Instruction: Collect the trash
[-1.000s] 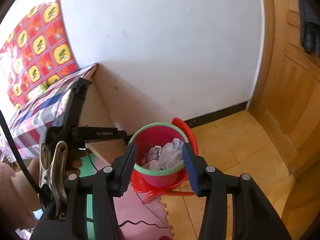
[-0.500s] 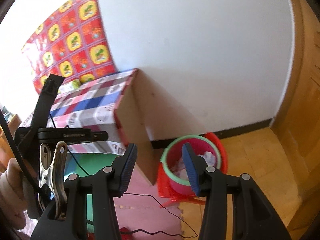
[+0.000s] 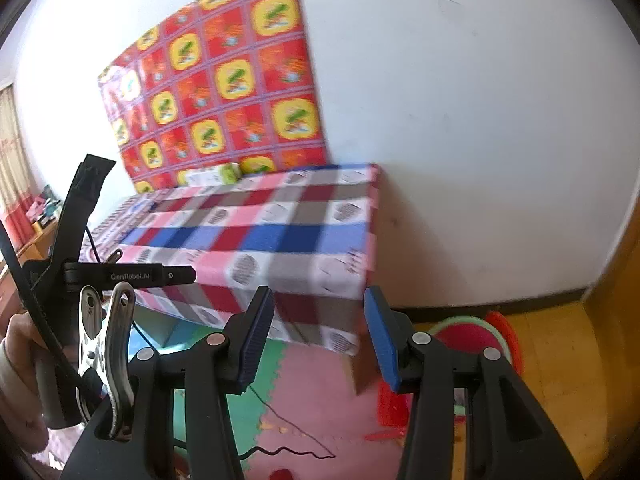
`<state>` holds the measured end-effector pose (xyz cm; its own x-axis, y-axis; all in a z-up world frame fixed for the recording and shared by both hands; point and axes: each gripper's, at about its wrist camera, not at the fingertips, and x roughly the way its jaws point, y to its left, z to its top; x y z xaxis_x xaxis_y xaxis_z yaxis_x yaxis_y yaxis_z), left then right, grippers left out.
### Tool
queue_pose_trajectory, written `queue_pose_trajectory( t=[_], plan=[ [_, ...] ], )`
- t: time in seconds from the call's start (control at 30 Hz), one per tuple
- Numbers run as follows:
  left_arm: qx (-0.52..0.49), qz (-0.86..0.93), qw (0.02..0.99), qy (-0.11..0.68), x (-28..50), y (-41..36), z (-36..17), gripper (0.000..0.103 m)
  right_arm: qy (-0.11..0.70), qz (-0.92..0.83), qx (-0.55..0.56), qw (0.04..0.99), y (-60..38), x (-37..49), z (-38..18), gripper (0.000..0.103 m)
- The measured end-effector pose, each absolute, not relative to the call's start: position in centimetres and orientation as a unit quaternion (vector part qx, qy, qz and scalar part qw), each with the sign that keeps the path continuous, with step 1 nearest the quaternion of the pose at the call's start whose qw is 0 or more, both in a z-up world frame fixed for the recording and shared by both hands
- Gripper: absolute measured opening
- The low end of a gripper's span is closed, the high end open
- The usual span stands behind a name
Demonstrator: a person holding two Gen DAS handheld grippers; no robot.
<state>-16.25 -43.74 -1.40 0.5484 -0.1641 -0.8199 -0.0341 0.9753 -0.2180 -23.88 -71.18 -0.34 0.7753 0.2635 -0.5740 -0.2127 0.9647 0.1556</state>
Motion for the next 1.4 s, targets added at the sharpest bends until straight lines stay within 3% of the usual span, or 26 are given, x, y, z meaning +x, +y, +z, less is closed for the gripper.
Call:
queue_pose_trajectory(
  t=[0.4, 0.77, 1.4],
  plan=[
    [-0.129, 0.056, 0.886, 0.441, -16.5, -26.8, 1.9, 0.036, 0.299, 0.18, 0.037, 0.937, -57.1, -19.6, 2.4, 0.048],
    [-0.15, 0.131, 0.888, 0.414, -14.9, -16.4, 5.0, 0.036, 0.282, 0.254, 0.013, 0.925, -46.5, -13.6, 4.8, 0.048],
    [-0.152, 0.174, 0.872, 0.432, -1.4, -3.4, 2.2, 0.036, 0.274, 0.331, -0.016, 0.903, -32.3, -2.2, 4.5, 0.048]
  ],
)
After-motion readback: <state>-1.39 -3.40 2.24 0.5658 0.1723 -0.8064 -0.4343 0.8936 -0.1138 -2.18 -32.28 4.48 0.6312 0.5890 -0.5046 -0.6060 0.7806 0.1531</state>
